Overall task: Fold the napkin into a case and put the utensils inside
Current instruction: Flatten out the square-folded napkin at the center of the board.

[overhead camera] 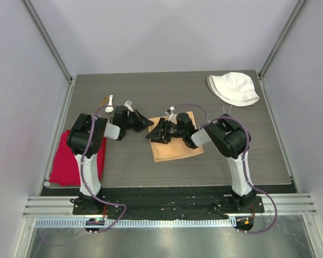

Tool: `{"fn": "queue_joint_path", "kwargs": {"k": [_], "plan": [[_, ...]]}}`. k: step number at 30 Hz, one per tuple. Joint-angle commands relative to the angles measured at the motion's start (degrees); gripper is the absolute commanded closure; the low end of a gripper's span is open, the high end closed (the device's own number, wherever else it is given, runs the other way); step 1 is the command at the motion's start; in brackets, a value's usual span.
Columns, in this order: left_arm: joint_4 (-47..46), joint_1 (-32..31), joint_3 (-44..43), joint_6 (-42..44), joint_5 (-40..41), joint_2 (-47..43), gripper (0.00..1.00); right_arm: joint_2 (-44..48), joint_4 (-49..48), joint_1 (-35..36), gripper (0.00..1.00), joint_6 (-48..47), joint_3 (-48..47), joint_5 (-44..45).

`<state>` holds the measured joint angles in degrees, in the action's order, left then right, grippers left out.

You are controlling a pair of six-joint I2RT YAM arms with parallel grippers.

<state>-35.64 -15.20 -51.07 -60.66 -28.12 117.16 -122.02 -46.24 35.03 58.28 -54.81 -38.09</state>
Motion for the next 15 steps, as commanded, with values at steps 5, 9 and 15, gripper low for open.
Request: {"fn": "queue_joint_path", "kwargs": {"k": [5, 9, 15], "plan": [[5.2, 1.1, 1.0, 2.9, 3.0, 1.3, 0.98, 4.9, 1.8, 2.9, 0.33, -4.8, 8.4, -0.9], [10.5, 1.1, -1.2, 5.2, 3.9, -0.7, 0.99, 7.8, 7.1, 4.8, 0.33, -8.1, 9.2, -1.9], [10.9, 1.1, -1.8, 5.2, 4.5, -0.6, 0.98, 8.2, 6.4, 6.6, 0.33, -7.6, 12.3, -2.3]]}}
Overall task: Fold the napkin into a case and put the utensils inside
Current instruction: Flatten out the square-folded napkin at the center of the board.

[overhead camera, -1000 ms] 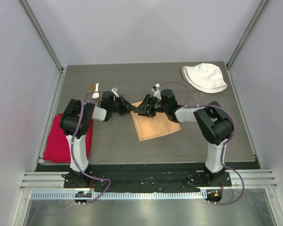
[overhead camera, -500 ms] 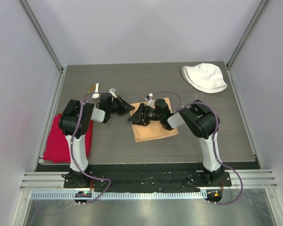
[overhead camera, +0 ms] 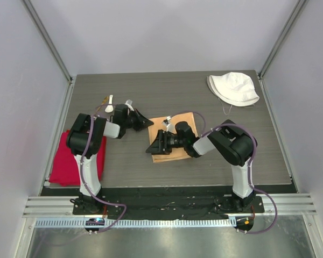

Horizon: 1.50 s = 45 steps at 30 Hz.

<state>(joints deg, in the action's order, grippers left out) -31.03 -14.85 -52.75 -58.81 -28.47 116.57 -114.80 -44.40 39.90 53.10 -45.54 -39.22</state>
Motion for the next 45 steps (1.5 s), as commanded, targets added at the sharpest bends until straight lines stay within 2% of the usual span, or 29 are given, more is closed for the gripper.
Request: {"fn": "queue_joint_path", "kwargs": {"k": [1, 10, 18, 22, 26, 27, 28, 31, 32, 33, 35, 38, 45], "plan": [[6.3, 0.8, -0.2, 3.4, 5.0, 0.0, 0.99, 1.0, 4.3, 1.9, 0.33, -2.1, 4.5, -1.4], [6.5, 0.8, -0.9, 3.1, 4.9, 0.3, 0.99, 3.7, 2.3, 5.8, 0.33, -2.6, 13.2, 0.9], [7.6, 0.7, -1.3, 3.6, 5.1, 0.8, 0.99, 3.5, 3.1, 9.9, 0.34, -3.7, 15.0, 2.5], [10.2, 1.0, -3.0, 2.5, 2.5, -2.3, 0.97, 8.1, 7.0, 9.6, 0.33, -5.4, 14.2, 4.2], [24.2, 1.1, -7.2, 5.9, 1.1, -11.6, 0.82, 16.4, 11.9, 7.0, 0.31, -5.1, 12.2, 5.1], [25.5, 1.3, -7.1, 6.2, 1.2, -15.1, 0.73, 20.1, 14.0, 6.5, 0.30, -5.9, 11.4, 5.7], [25.8, 1.4, -5.5, 5.7, 0.5, -16.9, 0.70, 21.3, 16.3, 6.0, 0.28, -7.4, 9.5, 6.4], [19.4, 1.7, 1.5, 1.0, -5.0, -21.4, 0.69, 22.3, 18.8, 2.8, 0.26, -7.6, 7.2, 6.0], [13.2, 1.4, 3.7, -1.1, -7.6, -21.9, 0.73, 21.9, 17.7, 2.2, 0.26, -7.1, 6.8, 5.5], [10.2, 1.1, 5.8, -4.5, -8.4, -22.3, 0.82, 21.3, 17.2, 2.0, 0.26, -7.3, 5.4, 4.8], [4.5, 0.0, 10.6, -6.1, -9.0, -21.7, 0.86, 18.8, 17.7, 2.1, 0.26, -7.2, 3.5, 4.4], [-0.3, -0.4, 14.2, -7.1, -8.7, -19.6, 0.93, 15.8, 12.5, 2.3, 0.27, -4.5, 2.7, 2.5], [-10.4, -0.4, 17.1, -8.0, -7.2, -12.0, 0.96, 11.3, 11.3, 5.4, 0.28, -3.8, -0.6, 2.3]]}}
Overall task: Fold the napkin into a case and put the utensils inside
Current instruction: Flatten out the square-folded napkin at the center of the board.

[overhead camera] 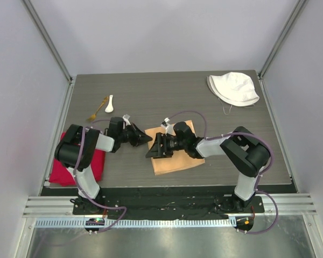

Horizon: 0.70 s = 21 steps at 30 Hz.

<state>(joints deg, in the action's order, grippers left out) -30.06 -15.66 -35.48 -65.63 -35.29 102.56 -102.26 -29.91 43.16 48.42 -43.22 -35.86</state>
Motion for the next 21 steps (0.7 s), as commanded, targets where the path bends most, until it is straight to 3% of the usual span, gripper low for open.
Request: {"fn": "queue_joint_path", "kwargs": {"k": [1, 10, 16, 21], "plan": [[-12.4, 0.4, -0.2, -0.7, 0.1, 2.8, 0.96, -1.6, -3.4, 2.9, 0.28, 1.0, -2.9, -0.7], [-16.0, 3.2, 1.1, -0.1, 2.6, 10.9, 0.98, -8.5, -14.6, 4.7, 0.29, 5.8, 3.9, -0.6], [-12.2, 5.1, -1.5, 1.6, 4.9, 14.5, 0.99, -11.5, -23.0, 7.3, 0.29, 9.6, 11.2, 0.1], [-7.6, 5.3, -5.4, 3.7, 6.9, 15.7, 1.00, -10.5, -22.7, 7.6, 0.29, 8.3, 15.6, 0.3]]}}
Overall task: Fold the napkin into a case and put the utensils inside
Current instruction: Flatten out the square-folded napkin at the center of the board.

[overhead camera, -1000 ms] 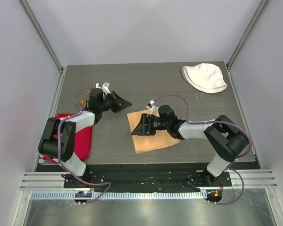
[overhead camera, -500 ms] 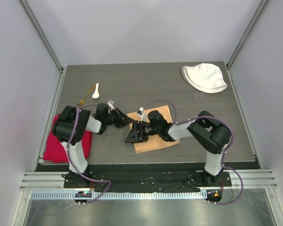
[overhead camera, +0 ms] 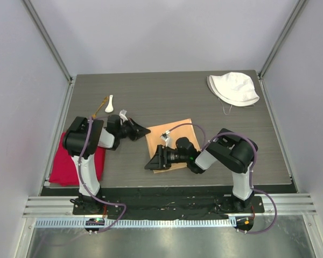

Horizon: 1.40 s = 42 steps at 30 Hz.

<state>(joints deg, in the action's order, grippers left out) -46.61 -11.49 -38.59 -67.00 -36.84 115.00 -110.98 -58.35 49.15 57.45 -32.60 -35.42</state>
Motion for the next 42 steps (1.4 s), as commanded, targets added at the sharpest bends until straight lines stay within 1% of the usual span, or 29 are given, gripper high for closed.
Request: {"fn": "queue_joint_path", "kwargs": {"k": [1, 4, 6, 8, 9, 11, 12, 14, 15, 16, 18, 19, 20, 21, 22, 23, 24, 25, 27, 28, 31, 32, 35, 36, 37, 38, 39, 40, 42], "plan": [[9.1, 1.3, -2.9, 5.1, 8.5, 3.7, 1.00, -1.9, 5.4, 1.6, 0.29, -0.8, 5.4, -0.3], [12.0, 1.5, -5.4, 5.9, 9.1, 4.1, 1.00, -3.5, 2.6, 1.6, 0.29, 0.0, 6.5, -1.0], [12.0, 1.4, -6.1, 6.2, 9.2, 4.4, 1.00, -3.4, 2.0, 1.7, 0.29, -0.5, 6.7, -1.0], [13.4, 1.5, -6.8, 7.8, 10.0, 4.2, 1.00, -0.7, 6.0, 2.2, 0.29, -2.4, 5.4, 0.1], [16.1, 1.4, -7.2, 8.7, 10.5, 3.9, 1.00, 0.8, 11.7, 2.4, 0.29, -4.0, 4.7, 1.0], [18.4, 1.5, -8.3, 10.8, 11.8, 2.3, 1.00, 3.8, 17.5, 3.9, 0.29, -8.6, 2.6, 3.5], [20.8, 1.5, -8.8, 11.4, 12.1, 1.5, 1.00, 7.8, 24.4, 4.5, 0.29, -10.0, 1.8, 4.6], [22.8, 1.5, -10.4, 12.1, 12.8, -0.2, 1.00, 11.6, 31.5, 5.3, 0.29, -15.0, -1.0, 7.8], [24.0, 1.5, -11.2, 12.3, 13.1, -2.1, 1.00, 14.8, 37.3, 5.3, 0.29, -16.3, -2.0, 8.7], [27.2, 1.4, -12.0, 12.5, 13.5, -3.2, 1.00, 16.6, 40.0, 5.3, 0.28, -19.1, -3.0, 9.8], [29.5, 0.9, -14.5, 13.6, 13.8, -6.8, 0.99, 19.3, 47.1, 4.7, 0.27, -21.8, -6.5, 12.9], [33.6, 0.6, -15.5, 14.3, 13.9, -8.1, 0.97, 21.3, 48.1, 4.0, 0.26, -22.7, -7.4, 13.1], [35.9, 0.2, -17.5, 15.1, 14.5, -9.7, 0.96, 21.9, 48.6, 3.0, 0.26, -23.4, -8.7, 12.9], [38.6, -0.7, -18.4, 16.8, 15.0, -11.2, 0.95, 22.4, 48.8, -0.2, 0.26, -23.1, -9.2, 12.1], [40.8, -1.3, -19.4, 17.4, 15.5, -14.5, 0.92, 22.8, 48.5, -2.0, 0.26, -22.8, -9.6, 11.9], [43.6, -1.9, -19.2, 18.0, 15.7, -16.2, 0.92, 23.0, 48.1, -3.9, 0.26, -21.6, -10.2, 11.4], [44.4, -2.7, -18.7, 18.4, 15.9, -17.9, 0.92, 23.2, 46.8, -6.1, 0.25, -20.8, -10.4, 11.2], [45.0, -2.9, -17.1, 18.3, 15.9, -21.6, 0.92, 23.4, 46.3, -9.9, 0.26, -19.8, -10.6, 11.2], [45.4, -3.8, -14.4, 17.4, 15.0, -25.2, 0.91, 23.1, 43.4, -13.7, 0.25, -17.2, -11.4, 9.2], [45.4, -4.2, -11.6, 17.2, 14.9, -28.1, 0.92, 22.4, 42.6, -17.1, 0.25, -16.4, -12.0, 8.9], [44.8, -7.3, -6.4, 15.6, 14.9, -31.4, 0.93, 18.3, 42.1, -22.0, 0.26, -15.2, -15.5, 7.8], [43.7, -9.0, -4.8, 15.0, 14.8, -33.2, 0.92, 15.6, 42.4, -22.8, 0.26, -15.3, -18.0, 7.9], [37.6, -11.5, -0.8, 11.6, 13.7, -33.2, 0.92, 10.9, 42.2, -24.4, 0.32, -15.4, -23.4, 6.1], [36.0, -13.4, -0.2, 10.8, 13.4, -32.3, 0.93, 7.7, 42.6, -24.4, 0.34, -15.4, -25.0, 5.4], [33.7, -14.4, 0.3, 10.3, 13.2, -31.3, 0.93, 6.0, 42.7, -24.4, 0.37, -15.0, -26.4, 4.8], [32.6, -16.4, 0.4, 9.5, 12.9, -30.2, 0.94, 4.6, 42.1, -24.3, 0.39, -14.1, -27.9, 3.5], [31.5, -17.3, 0.4, 9.2, 12.6, -27.7, 0.95, 2.0, 38.7, -24.4, 0.41, -12.9, -28.0, 2.6], [29.2, -18.2, 0.6, 8.6, 12.3, -26.8, 0.95, 1.0, 37.9, -24.4, 0.44, -11.8, -28.3, 2.4], [26.5, -20.3, 1.4, 7.4, 11.6, -24.8, 0.95, -1.5, 36.0, -24.4, 0.45, -10.9, -28.7, 1.2]]}}
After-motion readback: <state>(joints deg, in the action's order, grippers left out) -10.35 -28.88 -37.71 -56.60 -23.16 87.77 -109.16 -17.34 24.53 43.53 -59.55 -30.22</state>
